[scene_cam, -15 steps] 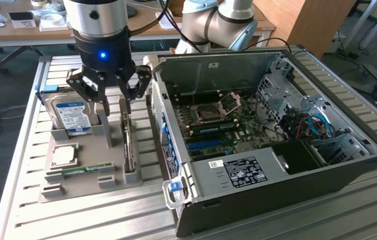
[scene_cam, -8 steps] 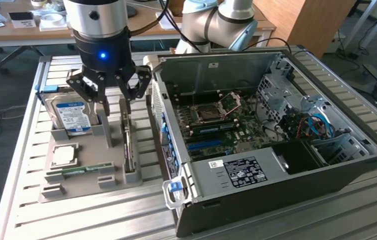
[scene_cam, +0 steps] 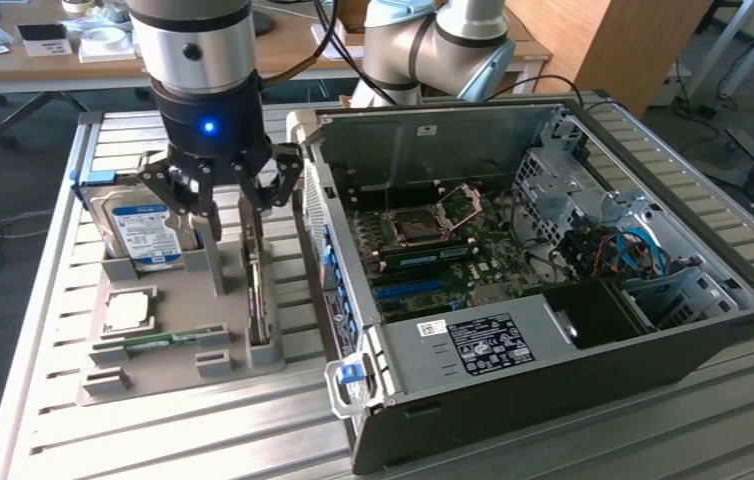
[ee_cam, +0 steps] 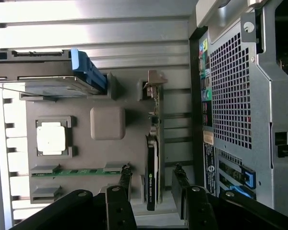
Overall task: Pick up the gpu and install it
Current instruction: 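Pick up the gpu and move the gpu toward the slot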
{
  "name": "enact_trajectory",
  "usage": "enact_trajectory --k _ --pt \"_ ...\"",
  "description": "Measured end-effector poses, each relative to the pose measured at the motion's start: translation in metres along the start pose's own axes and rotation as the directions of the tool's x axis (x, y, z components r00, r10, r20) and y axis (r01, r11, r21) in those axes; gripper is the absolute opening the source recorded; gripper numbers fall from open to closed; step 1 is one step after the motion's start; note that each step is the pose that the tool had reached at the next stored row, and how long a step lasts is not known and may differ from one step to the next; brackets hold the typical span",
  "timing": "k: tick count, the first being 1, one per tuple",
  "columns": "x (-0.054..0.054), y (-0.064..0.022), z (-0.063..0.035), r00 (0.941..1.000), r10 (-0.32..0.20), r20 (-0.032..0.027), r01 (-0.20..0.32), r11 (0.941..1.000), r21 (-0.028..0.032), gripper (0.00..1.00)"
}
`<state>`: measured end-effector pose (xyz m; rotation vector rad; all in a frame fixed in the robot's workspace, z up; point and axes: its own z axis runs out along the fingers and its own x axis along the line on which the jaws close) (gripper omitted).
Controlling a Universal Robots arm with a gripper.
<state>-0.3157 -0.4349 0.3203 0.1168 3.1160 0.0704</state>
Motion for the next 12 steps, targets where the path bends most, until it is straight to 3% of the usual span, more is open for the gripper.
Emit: enact_trajectory --k 4,12 --pt "0.0001 -0.0003 0.0065 1.0 0.0 0.0001 0.0 1.0 -0.0001 0.47" --pt "-0.0015 -0.0002 0.0069 1.0 0.0 0.0001 0.0 1.0 0.0 0.47"
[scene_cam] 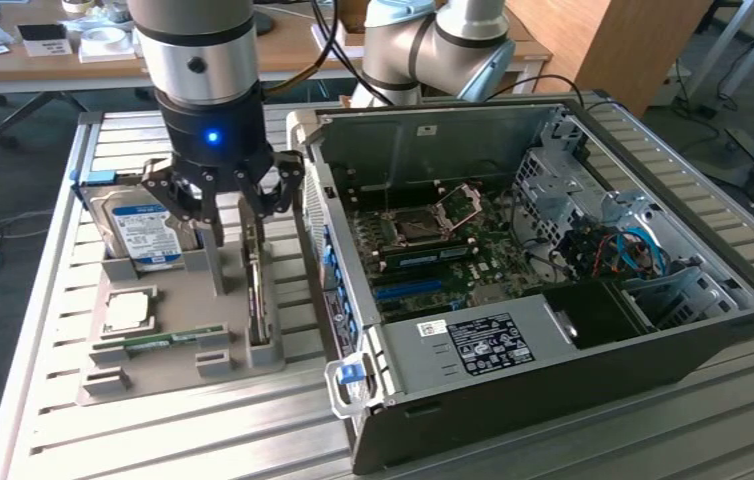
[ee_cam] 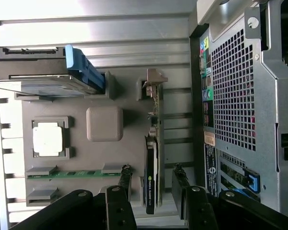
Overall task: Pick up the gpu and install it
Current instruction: 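Pick up the gpu and move the gpu toward the slot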
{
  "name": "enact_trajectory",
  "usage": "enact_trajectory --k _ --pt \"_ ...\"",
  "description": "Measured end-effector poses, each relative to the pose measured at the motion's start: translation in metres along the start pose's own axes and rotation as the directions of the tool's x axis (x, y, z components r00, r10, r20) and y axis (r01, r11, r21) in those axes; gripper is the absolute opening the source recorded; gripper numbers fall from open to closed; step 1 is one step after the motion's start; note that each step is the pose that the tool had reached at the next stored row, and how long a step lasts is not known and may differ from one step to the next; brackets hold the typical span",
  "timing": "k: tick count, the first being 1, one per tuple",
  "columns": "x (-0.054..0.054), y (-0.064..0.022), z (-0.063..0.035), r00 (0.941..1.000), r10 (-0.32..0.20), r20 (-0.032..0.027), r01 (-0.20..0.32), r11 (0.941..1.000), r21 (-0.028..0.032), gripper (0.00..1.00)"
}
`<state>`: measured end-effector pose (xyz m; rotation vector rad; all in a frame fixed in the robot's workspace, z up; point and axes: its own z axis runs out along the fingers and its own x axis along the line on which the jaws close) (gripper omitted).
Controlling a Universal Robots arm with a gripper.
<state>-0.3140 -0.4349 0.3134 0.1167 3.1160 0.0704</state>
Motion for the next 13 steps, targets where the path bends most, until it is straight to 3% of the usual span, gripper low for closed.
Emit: enact_trajectory --k 13 --pt "0.0 -0.0007 0.017 1.0 0.0 0.0 0.0 1.0 0.0 0.47"
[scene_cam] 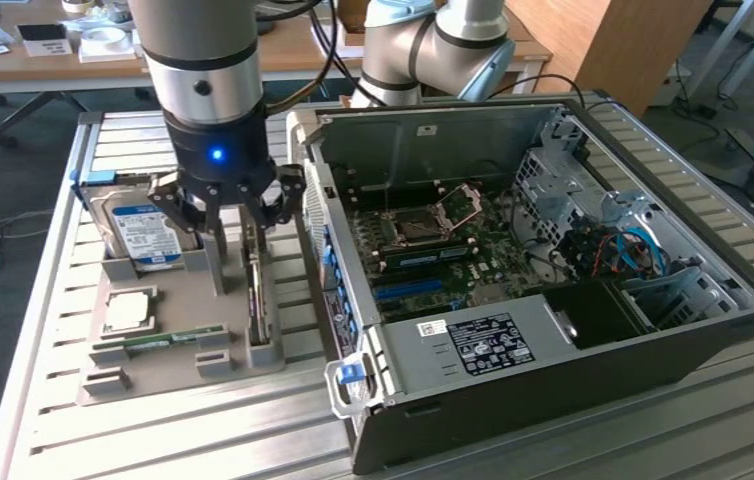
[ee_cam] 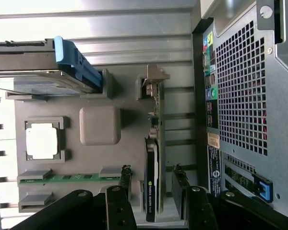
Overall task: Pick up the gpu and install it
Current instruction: 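Pick up the gpu and move the gpu toward the slot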
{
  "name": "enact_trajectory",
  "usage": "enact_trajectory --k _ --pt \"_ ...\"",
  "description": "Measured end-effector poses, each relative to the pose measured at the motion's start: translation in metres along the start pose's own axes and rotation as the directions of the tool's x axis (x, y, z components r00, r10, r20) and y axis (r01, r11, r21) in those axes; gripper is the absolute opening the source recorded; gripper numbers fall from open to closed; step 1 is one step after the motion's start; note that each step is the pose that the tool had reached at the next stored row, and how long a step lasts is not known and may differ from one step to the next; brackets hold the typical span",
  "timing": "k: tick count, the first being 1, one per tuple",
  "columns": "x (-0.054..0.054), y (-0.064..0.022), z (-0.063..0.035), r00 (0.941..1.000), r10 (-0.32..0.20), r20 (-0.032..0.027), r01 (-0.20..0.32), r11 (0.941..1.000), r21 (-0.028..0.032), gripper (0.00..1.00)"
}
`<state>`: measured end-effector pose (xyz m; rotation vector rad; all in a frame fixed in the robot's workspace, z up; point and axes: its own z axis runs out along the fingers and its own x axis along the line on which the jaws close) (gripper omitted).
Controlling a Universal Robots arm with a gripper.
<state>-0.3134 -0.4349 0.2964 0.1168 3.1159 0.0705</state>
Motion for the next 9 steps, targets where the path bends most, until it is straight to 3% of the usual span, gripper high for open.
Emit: enact_trajectory --k 9 --pt "-0.0009 -0.0002 0.0048 1.0 0.0 -0.0001 0.0 1.0 0.0001 0.47"
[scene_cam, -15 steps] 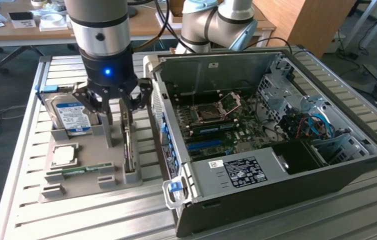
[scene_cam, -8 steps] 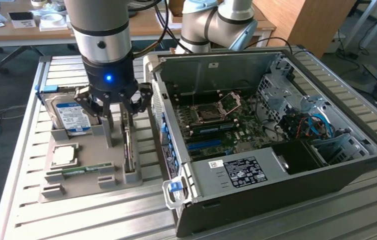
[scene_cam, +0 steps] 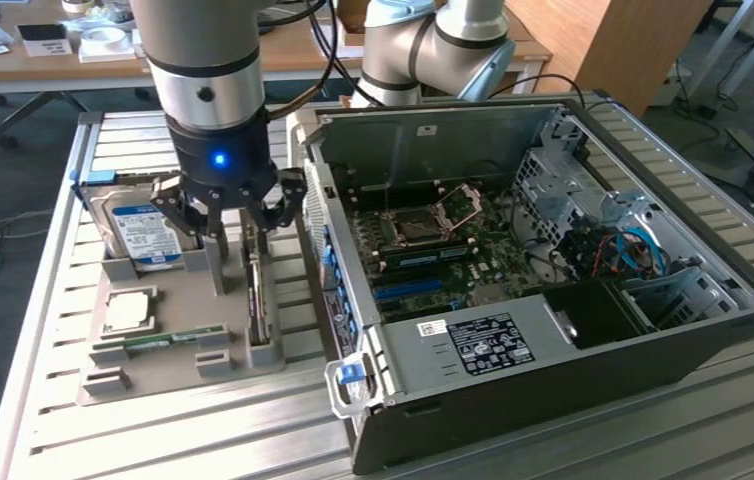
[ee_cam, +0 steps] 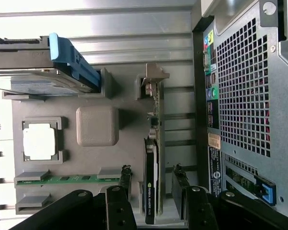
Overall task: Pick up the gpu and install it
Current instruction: 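Pick up the gpu and move the gpu toward the slot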
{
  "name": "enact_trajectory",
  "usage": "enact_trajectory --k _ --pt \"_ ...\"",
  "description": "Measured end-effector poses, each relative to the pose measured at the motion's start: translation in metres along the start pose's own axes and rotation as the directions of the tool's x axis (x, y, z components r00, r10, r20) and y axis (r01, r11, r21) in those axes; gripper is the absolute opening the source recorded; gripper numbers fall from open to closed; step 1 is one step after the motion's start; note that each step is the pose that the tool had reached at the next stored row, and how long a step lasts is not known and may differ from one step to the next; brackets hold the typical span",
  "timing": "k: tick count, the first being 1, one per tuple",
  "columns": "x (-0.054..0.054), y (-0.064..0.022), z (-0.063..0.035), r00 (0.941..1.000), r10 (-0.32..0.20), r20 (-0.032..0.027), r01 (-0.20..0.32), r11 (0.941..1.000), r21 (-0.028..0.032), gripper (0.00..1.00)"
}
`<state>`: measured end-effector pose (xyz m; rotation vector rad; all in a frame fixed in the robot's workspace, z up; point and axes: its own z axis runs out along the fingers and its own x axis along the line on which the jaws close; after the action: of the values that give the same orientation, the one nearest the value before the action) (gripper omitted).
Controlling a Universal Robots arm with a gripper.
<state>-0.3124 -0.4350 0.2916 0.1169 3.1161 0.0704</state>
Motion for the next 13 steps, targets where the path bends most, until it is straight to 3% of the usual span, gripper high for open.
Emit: enact_trajectory --k 13 --pt "-0.002 -0.0035 0.0144 1.0 0.0 0.0 0.0 1.0 0.0 0.47"
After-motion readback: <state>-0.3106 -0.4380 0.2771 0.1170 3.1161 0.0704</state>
